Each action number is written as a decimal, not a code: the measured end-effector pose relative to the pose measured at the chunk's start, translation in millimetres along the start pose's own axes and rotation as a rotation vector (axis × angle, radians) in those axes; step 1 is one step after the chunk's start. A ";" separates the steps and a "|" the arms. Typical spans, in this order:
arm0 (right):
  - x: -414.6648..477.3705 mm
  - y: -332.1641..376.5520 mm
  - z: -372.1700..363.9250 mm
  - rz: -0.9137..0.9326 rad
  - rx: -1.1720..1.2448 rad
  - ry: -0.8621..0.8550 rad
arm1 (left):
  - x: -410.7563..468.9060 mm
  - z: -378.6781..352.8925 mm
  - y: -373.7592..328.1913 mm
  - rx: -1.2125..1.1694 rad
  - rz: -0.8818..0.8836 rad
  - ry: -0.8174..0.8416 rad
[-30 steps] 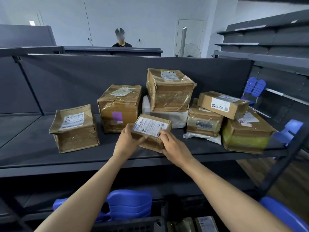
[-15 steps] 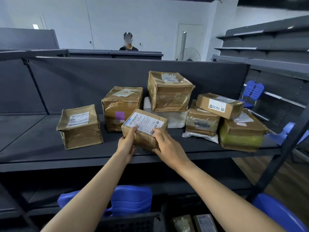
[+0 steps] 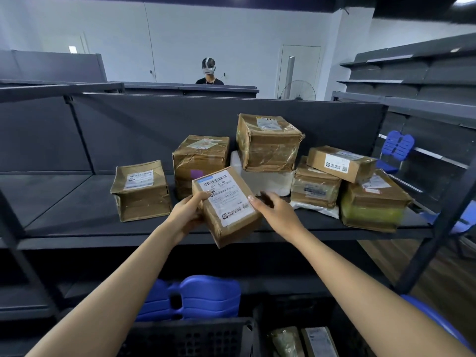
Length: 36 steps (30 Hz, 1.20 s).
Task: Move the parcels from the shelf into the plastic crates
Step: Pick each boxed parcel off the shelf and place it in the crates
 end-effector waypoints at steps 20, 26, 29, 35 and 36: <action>-52.9 -10.1 -26.2 -0.077 0.430 -0.107 | -81.8 -32.4 64.0 0.208 -0.244 -0.004; -68.3 -14.9 -26.5 -0.023 0.348 -0.173 | -88.8 -30.3 67.0 0.184 -0.345 -0.043; -73.6 -18.0 -33.5 -0.015 0.350 -0.164 | -91.8 -29.2 69.8 0.185 -0.364 -0.022; -80.0 -17.8 -37.1 -0.006 0.289 -0.183 | -87.6 -20.1 70.3 0.301 -0.379 -0.015; -80.4 -16.9 -37.4 -0.005 0.273 -0.189 | -87.0 -18.8 70.1 0.302 -0.366 -0.010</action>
Point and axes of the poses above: each hand's wrist, its own x-axis towards the middle knuckle, its own z-axis out of the back of the hand, y = z × x, the point moved 2 cm from there along x, towards the middle knuckle, and after that the axes turned 11 degrees about -x, right-handed, at the moved point
